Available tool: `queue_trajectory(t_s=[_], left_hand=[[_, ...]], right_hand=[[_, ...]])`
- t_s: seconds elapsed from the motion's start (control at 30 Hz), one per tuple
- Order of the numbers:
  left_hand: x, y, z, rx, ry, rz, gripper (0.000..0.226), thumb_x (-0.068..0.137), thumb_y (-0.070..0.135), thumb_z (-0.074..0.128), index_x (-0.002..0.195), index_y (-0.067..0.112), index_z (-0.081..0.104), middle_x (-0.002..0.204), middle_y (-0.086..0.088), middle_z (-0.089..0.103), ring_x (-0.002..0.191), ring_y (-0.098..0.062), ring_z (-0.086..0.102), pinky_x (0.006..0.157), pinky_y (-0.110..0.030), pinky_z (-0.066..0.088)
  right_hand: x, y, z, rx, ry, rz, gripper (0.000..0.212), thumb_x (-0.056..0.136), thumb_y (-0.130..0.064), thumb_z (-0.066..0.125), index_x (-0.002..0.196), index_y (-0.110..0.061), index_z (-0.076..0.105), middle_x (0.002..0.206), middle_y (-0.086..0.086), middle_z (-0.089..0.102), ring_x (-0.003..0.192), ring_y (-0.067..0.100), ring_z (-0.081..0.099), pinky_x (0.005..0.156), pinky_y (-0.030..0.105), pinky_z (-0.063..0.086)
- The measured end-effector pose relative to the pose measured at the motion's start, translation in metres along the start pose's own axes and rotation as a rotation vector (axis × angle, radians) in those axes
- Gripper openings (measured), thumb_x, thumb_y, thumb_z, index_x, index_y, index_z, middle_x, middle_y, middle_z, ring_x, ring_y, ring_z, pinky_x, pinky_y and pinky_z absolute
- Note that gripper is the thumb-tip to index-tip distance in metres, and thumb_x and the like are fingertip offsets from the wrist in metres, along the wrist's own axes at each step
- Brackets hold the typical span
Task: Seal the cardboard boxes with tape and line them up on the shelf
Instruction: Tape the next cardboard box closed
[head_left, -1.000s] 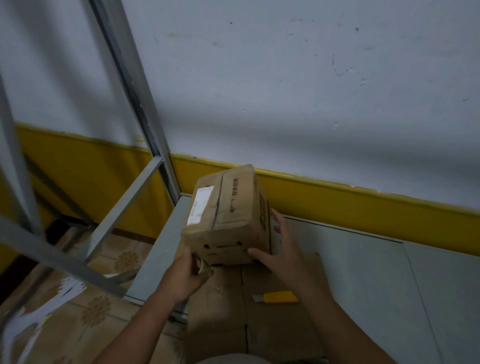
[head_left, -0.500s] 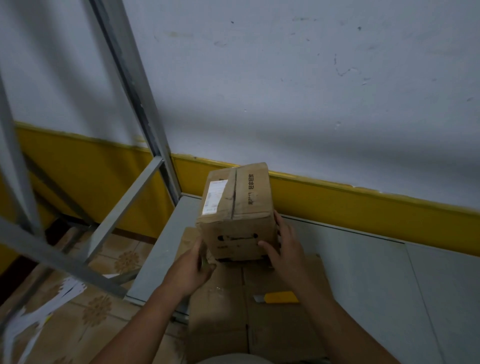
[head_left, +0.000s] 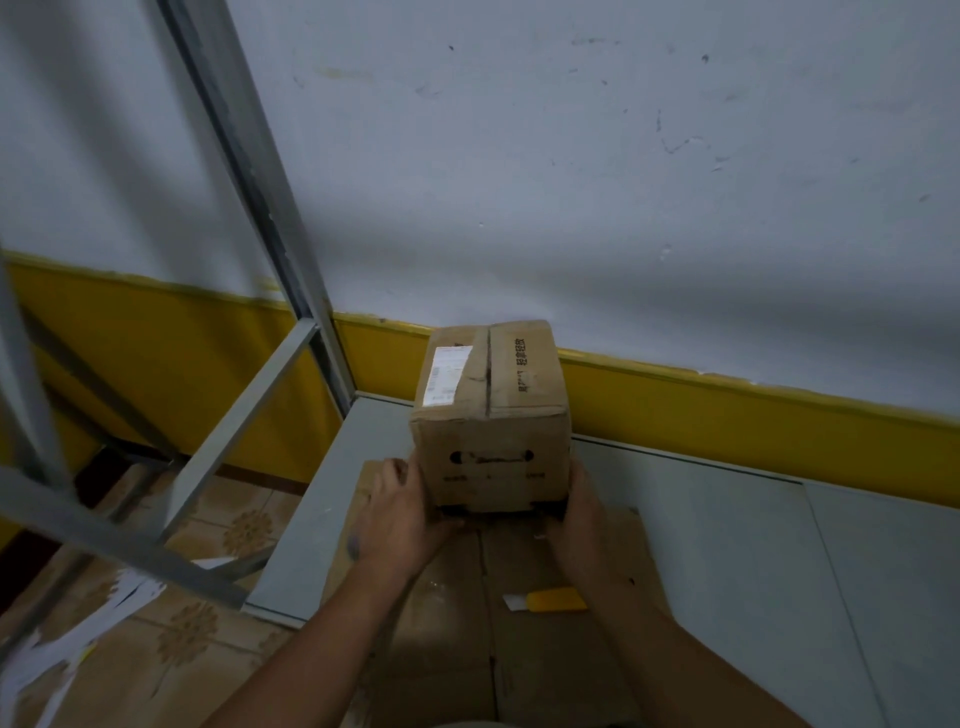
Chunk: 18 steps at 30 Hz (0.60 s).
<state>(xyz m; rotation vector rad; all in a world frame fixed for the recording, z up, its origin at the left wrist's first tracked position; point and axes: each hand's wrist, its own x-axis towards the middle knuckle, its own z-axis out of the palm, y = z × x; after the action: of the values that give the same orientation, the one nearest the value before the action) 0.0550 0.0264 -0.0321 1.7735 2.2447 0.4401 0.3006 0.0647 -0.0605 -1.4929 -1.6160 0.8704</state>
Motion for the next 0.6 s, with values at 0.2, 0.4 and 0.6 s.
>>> queue_trajectory(t_s=[0.2,0.4,0.6], left_hand=[[0.011,0.009,0.015,-0.189,0.027,0.01,0.079,0.08,0.063,0.067,0.147,0.03,0.042,0.129,0.0,0.063,0.117,-0.027,0.063,0.098,-0.05,0.051],[0.016,0.019,0.012,-0.302,0.064,0.13,0.075,0.091,0.013,0.073,0.152,0.036,0.036,0.123,0.001,0.071,0.107,-0.024,0.071,0.087,-0.047,0.06],[0.02,0.021,0.024,0.065,-0.092,0.2,0.078,0.093,0.006,0.062,0.154,0.037,0.026,0.117,-0.001,0.07,0.111,-0.031,0.063,0.087,-0.038,0.042]], right_hand=[[-0.006,-0.003,-0.006,0.012,0.041,-0.064,0.069,0.094,0.008,0.061,0.154,-0.018,0.041,0.145,-0.005,0.055,0.135,0.011,0.053,0.112,0.04,0.048],[-0.009,0.013,-0.042,-0.311,0.06,-0.016,0.062,0.086,0.002,0.059,0.137,-0.033,0.051,0.12,-0.005,0.06,0.102,0.014,0.061,0.085,0.04,0.057],[-0.017,0.05,-0.057,-0.454,0.031,-0.011,0.055,0.08,0.02,0.056,0.12,-0.017,0.065,0.107,0.009,0.064,0.093,0.03,0.064,0.075,0.034,0.049]])
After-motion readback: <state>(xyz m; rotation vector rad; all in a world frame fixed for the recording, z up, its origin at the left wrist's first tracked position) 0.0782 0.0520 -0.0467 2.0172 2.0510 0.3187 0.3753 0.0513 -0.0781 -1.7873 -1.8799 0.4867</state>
